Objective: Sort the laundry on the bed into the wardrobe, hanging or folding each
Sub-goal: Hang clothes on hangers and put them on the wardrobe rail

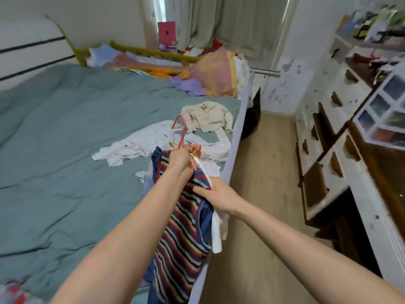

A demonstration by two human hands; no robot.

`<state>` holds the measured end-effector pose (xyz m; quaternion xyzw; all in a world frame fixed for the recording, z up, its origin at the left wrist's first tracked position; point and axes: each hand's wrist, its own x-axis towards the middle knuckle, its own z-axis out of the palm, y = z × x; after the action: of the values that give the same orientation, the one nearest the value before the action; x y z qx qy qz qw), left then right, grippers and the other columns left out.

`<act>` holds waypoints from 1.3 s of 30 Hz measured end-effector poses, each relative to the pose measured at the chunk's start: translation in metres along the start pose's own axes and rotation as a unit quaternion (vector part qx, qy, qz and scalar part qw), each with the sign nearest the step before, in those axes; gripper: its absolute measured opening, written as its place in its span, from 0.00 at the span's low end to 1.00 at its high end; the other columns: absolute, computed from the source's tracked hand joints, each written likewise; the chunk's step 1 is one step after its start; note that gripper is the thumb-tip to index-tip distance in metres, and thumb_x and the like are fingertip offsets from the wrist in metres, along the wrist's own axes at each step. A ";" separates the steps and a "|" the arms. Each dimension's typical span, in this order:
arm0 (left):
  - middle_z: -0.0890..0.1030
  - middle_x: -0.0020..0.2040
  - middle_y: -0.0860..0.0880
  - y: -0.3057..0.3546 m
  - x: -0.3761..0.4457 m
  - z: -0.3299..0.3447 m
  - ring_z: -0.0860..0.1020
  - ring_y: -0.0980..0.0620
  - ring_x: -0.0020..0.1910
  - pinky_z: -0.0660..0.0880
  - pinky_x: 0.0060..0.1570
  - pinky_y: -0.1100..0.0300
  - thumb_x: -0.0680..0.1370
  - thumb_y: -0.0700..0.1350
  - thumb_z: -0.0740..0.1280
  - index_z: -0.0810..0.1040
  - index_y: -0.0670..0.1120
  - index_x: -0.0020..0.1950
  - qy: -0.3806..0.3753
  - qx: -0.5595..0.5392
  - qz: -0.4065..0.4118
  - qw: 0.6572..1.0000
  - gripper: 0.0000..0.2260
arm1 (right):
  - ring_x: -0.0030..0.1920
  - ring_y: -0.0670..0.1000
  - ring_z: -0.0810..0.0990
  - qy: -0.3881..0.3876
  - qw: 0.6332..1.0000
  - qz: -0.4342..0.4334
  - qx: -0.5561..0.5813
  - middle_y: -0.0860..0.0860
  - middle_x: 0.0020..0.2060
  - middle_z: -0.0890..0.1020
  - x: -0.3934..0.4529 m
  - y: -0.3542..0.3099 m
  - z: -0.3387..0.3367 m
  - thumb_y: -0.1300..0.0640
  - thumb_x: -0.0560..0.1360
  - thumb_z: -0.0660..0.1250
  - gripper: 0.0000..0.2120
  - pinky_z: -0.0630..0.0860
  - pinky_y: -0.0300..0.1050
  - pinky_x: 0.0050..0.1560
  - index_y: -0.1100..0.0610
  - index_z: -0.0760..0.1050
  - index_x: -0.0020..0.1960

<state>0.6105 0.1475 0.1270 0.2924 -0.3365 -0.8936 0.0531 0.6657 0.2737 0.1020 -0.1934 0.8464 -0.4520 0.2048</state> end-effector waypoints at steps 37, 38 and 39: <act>0.79 0.38 0.42 -0.032 0.364 -0.104 0.72 0.57 0.23 0.68 0.21 0.67 0.81 0.30 0.54 0.69 0.34 0.58 0.404 -0.011 0.017 0.914 0.08 | 0.60 0.55 0.73 -0.405 0.761 -0.210 -0.460 0.54 0.57 0.76 0.536 0.270 0.058 0.57 0.77 0.62 0.13 0.69 0.48 0.56 0.57 0.71 0.60; 0.79 0.38 0.42 -0.034 0.367 -0.106 0.72 0.57 0.23 0.68 0.22 0.66 0.81 0.31 0.54 0.69 0.33 0.59 0.404 -0.011 0.015 0.914 0.09 | 0.60 0.55 0.73 -0.391 0.762 -0.231 -0.462 0.54 0.57 0.76 0.533 0.271 0.060 0.58 0.77 0.61 0.12 0.68 0.46 0.54 0.57 0.71 0.60; 0.79 0.38 0.42 -0.034 0.369 -0.106 0.73 0.57 0.23 0.68 0.22 0.66 0.81 0.31 0.55 0.69 0.33 0.60 0.403 -0.010 0.013 0.915 0.09 | 0.58 0.55 0.73 -0.377 0.766 -0.257 -0.452 0.53 0.55 0.76 0.530 0.274 0.060 0.59 0.77 0.61 0.10 0.66 0.45 0.51 0.57 0.72 0.58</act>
<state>0.3694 0.0059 -0.1384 0.6225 -0.2815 -0.7026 0.1989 0.2119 0.1024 -0.2505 -0.6286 0.7261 0.0569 0.2730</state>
